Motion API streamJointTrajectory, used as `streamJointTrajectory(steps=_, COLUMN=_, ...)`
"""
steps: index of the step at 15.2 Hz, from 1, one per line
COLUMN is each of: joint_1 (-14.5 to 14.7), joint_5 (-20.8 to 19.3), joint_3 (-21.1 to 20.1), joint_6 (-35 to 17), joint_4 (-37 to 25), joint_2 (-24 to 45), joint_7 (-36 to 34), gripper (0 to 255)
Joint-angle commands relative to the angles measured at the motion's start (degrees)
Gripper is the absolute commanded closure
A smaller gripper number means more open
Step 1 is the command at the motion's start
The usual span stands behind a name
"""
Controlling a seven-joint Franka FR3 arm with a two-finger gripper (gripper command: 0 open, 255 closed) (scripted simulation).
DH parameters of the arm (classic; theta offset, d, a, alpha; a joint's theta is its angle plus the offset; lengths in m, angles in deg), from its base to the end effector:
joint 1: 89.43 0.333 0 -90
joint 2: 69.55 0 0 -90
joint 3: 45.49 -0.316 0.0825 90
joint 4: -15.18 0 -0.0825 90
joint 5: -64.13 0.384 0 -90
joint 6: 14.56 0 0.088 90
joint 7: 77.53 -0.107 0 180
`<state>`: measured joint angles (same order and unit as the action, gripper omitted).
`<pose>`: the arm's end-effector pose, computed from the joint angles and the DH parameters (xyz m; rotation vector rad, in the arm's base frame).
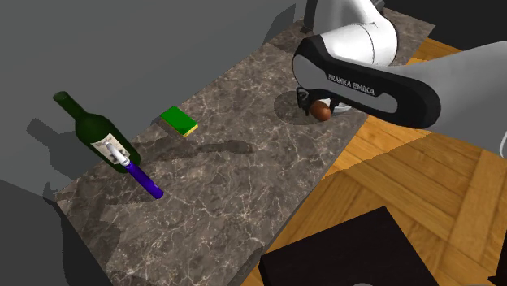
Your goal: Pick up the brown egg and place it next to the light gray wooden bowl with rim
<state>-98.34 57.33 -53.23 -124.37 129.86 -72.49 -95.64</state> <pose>0.5378 -0.0185 0.4776 2.9872 -0.4432 -0.0250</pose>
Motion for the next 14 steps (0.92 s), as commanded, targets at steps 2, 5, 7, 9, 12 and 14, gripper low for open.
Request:
streamJointTrajectory(steps=2, joint_1=-0.5, joint_5=-0.1, joint_3=0.5, joint_6=-1.6, joint_4=1.6, joint_2=-0.2, joint_7=0.9, gripper=255)
streamJointTrajectory(steps=5, joint_1=-0.5, joint_5=-0.3, joint_3=0.5, joint_6=-3.8, joint_4=3.3, joint_2=0.4, joint_7=0.5, gripper=255)
streamJointTrajectory(steps=7, joint_1=-0.5, joint_5=-0.4, joint_3=0.5, joint_6=-5.3, joint_4=4.4, joint_2=0.9, joint_7=0.3, gripper=255)
streamJointTrajectory(steps=9, joint_1=-0.5, joint_5=-0.6, joint_3=0.5, joint_6=-6.8, joint_4=5.4, joint_2=1.4, joint_7=0.1, gripper=255)
streamJointTrajectory(steps=12, joint_1=-0.5, joint_5=-0.9, joint_3=0.5, joint_6=-9.0, joint_4=6.8, joint_2=2.2, joint_7=-0.3, gripper=255)
streamJointTrajectory(steps=14, joint_1=-0.5, joint_5=-1.1, joint_3=0.5, joint_6=-10.5, joint_4=7.6, joint_2=2.8, joint_7=-0.6, gripper=255)
